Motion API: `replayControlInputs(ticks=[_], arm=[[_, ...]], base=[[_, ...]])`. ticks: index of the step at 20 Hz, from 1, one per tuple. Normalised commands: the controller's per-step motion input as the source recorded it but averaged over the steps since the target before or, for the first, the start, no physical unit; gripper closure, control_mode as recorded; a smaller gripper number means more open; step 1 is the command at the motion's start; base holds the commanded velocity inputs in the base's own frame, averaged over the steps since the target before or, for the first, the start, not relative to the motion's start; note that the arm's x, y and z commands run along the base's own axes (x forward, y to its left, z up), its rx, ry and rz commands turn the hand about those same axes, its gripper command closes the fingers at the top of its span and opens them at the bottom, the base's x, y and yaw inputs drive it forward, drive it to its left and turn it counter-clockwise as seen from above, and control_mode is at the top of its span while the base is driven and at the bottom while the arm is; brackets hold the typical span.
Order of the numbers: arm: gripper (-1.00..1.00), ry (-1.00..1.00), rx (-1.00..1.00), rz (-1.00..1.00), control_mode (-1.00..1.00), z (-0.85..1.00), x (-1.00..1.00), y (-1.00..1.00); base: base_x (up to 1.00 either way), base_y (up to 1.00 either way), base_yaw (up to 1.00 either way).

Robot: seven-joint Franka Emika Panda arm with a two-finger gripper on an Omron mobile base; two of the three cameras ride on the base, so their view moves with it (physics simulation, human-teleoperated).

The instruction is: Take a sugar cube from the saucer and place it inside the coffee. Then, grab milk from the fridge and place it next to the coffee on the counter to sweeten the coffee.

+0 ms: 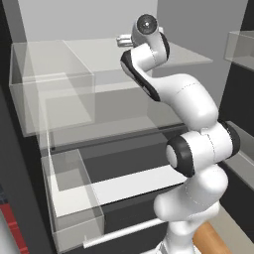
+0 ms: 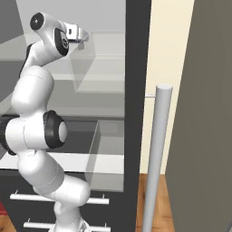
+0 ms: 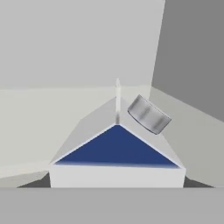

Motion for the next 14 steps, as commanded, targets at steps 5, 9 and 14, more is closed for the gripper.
replayControlInputs(ticks=[5,9,14], arm=[[1.0,0.04,0.0,0.0,-1.0,0.0,0.14,-0.03],[1.0,0.01,0.0,0.0,-1.0,0.0,0.0,0.0],[1.0,0.0,0.0,0.0,-1.0,0.0,0.0,0.0]], base=[[0.0,0.0,0.0],[0.0,0.0,0.0],[0.0,0.0,0.0]])
